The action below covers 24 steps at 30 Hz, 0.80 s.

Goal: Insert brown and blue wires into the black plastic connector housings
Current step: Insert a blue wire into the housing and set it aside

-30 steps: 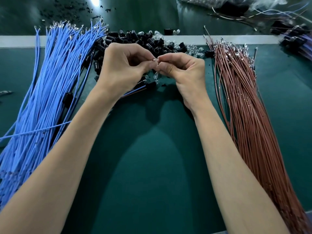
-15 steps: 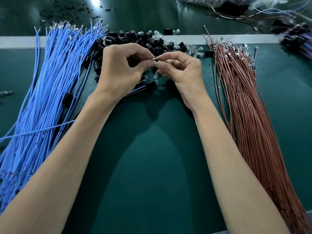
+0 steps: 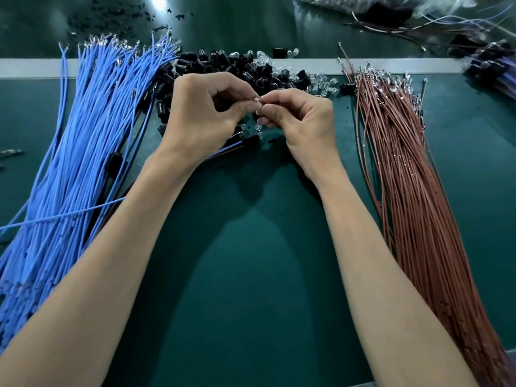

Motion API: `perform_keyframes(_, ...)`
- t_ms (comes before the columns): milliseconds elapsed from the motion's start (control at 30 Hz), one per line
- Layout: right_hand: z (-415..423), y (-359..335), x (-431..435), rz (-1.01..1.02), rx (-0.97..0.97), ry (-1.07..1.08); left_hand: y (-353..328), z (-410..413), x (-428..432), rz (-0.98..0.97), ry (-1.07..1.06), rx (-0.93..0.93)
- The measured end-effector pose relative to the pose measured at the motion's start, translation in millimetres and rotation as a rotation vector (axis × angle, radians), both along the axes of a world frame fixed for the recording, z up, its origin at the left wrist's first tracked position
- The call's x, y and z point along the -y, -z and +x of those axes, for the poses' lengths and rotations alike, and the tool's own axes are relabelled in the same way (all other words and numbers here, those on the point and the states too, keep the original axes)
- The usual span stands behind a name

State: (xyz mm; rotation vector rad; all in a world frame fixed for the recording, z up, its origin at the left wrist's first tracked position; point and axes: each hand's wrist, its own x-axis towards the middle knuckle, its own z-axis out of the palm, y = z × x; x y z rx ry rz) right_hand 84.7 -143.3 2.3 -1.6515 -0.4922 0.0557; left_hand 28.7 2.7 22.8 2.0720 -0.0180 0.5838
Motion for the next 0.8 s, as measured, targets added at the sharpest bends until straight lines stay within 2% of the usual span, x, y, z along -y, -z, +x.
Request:
perform_keyframes(400,-3.1,3.7,-3.9,-0.160,0.197,0.032,7.9,3.7,2.6,-0.101,-0.003,-0.011)
perform_keyframes(800,2.4,1.0,1.3,0.036,0.034,-0.019,2.6,2.9,4.3,-0.188,-0.024,-0.087)
